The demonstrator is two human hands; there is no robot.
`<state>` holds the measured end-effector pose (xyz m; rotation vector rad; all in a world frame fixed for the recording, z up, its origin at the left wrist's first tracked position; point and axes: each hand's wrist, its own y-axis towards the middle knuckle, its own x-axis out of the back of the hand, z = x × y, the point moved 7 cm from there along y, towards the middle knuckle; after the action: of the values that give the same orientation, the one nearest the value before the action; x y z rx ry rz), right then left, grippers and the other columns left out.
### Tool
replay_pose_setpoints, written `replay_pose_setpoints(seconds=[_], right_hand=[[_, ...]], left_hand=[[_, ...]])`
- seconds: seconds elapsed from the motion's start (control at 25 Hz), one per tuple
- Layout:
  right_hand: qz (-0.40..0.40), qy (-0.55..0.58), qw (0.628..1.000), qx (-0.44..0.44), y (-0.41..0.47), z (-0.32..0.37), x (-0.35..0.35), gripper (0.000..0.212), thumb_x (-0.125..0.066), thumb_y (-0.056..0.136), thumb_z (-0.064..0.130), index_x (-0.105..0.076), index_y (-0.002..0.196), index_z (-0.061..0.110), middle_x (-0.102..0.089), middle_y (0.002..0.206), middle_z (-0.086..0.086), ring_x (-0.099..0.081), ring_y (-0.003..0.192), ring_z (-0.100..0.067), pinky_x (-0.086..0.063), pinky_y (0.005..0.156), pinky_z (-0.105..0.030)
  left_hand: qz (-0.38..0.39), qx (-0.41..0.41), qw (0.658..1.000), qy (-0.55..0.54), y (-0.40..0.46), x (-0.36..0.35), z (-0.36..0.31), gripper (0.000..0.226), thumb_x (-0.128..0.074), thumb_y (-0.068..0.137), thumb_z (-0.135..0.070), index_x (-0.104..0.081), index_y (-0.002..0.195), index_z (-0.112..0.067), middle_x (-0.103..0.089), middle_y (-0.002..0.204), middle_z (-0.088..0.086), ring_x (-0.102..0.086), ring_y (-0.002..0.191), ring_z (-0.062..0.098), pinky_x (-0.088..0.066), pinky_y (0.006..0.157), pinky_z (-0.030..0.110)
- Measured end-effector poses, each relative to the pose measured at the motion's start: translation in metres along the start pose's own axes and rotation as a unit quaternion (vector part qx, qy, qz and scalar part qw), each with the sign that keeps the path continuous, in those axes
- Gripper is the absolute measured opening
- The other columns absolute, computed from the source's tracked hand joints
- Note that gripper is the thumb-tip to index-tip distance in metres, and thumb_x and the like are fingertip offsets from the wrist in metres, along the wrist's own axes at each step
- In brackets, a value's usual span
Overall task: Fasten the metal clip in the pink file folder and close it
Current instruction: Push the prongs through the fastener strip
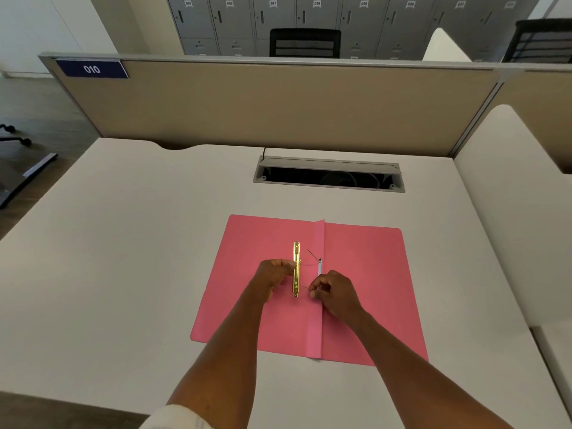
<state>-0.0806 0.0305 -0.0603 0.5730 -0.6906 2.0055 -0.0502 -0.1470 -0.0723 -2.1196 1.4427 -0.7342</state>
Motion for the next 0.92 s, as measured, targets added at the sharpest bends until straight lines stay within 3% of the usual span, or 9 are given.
replay_pose_setpoints(seconds=[0.24,0.4,0.72,0.92], right_hand=[[-0.014,-0.006,1.0,-0.005,0.0,0.0,-0.001,0.011,-0.074,0.075,0.018,-0.073,0.074,0.029,-0.058,0.078,0.005,-0.054,0.075,-0.011,-0.041,0.069,-0.028],[-0.009,-0.012,1.0,-0.003,0.001,0.002,-0.002,0.009,-0.074,0.076,0.018,-0.074,0.077,0.027,-0.059,0.08,0.003,-0.054,0.077,-0.012,-0.043,0.074,-0.031],[-0.022,0.029,0.999,-0.015,-0.001,-0.002,0.0,0.007,-0.077,0.077,0.017,-0.077,0.082,0.021,-0.063,0.083,-0.001,-0.057,0.081,-0.016,-0.045,0.076,-0.032],[-0.018,0.043,0.999,-0.013,0.0,-0.003,0.0,0.009,-0.077,0.077,0.015,-0.077,0.083,0.022,-0.062,0.081,0.005,-0.056,0.078,-0.012,-0.044,0.073,-0.028]], left_hand=[[0.007,0.002,1.0,-0.002,0.001,-0.002,0.001,0.018,-0.069,0.091,-0.019,-0.074,0.104,-0.009,-0.067,0.075,-0.003,-0.049,0.062,0.008,-0.035,0.055,0.023],[0.01,-0.004,1.0,-0.016,0.003,-0.007,0.0,0.018,-0.071,0.09,-0.02,-0.074,0.102,-0.007,-0.069,0.077,0.0,-0.052,0.072,0.014,-0.042,0.07,0.026],[0.013,-0.016,1.0,-0.014,0.002,-0.013,-0.001,0.018,-0.072,0.088,-0.014,-0.074,0.102,-0.003,-0.07,0.081,0.003,-0.062,0.076,0.012,-0.046,0.064,0.021],[0.025,-0.028,0.999,-0.007,-0.001,-0.019,-0.002,0.014,-0.07,0.088,-0.008,-0.073,0.1,-0.001,-0.068,0.077,-0.003,-0.06,0.067,0.005,-0.044,0.049,0.011]])
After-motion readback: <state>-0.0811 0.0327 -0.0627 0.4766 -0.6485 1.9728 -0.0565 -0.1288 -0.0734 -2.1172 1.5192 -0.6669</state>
